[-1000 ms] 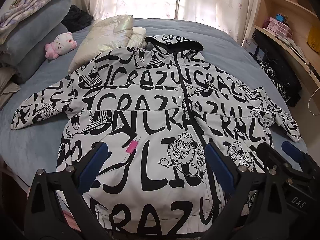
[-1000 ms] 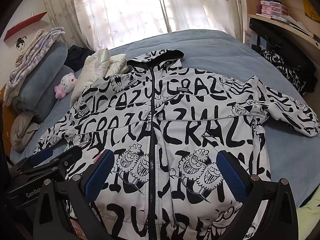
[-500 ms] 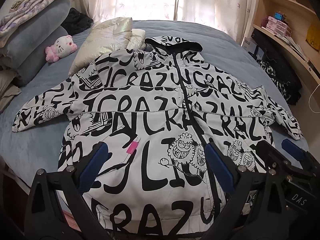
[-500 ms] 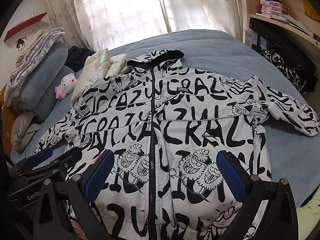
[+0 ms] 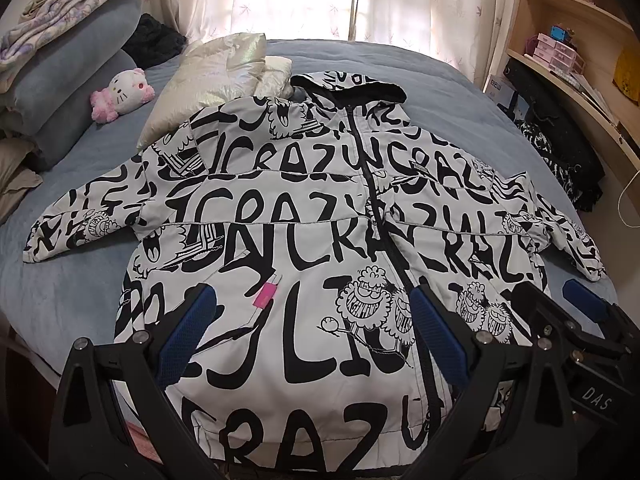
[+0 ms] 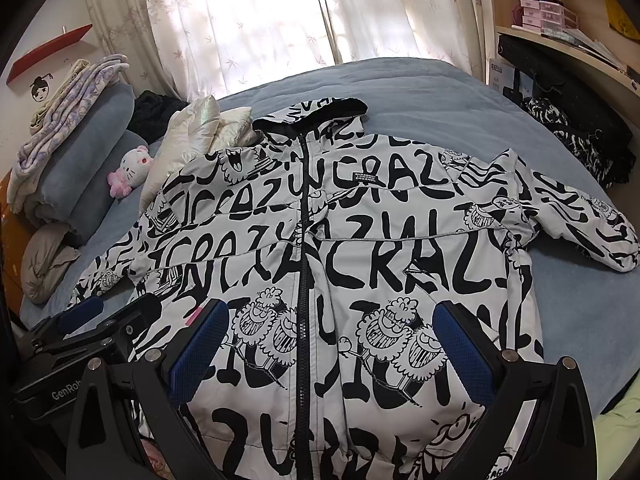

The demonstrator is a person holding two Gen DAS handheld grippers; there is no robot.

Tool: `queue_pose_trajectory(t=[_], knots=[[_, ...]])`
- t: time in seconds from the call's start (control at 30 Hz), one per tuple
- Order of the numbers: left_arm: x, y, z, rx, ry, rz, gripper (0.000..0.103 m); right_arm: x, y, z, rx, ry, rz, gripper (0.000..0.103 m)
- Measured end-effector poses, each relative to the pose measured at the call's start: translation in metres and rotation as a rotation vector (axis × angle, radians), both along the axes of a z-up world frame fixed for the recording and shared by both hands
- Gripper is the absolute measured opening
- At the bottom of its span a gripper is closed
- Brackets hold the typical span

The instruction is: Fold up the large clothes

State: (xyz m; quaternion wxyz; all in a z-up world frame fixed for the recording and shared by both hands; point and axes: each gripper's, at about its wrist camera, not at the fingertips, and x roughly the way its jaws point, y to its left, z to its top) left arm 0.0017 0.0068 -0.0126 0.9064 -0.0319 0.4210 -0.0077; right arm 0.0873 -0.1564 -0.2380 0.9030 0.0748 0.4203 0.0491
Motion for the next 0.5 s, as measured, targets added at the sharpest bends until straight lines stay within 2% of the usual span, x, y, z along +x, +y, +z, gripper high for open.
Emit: queue_pose_trajectory(t=[0.5], knots=[[-0.0012, -0.0015, 0.0003, 0.001, -0.002, -0.001, 0.097, -0.0025, 0.0072, 0.0023, -0.01, -0.008, -0.001, 0.103]])
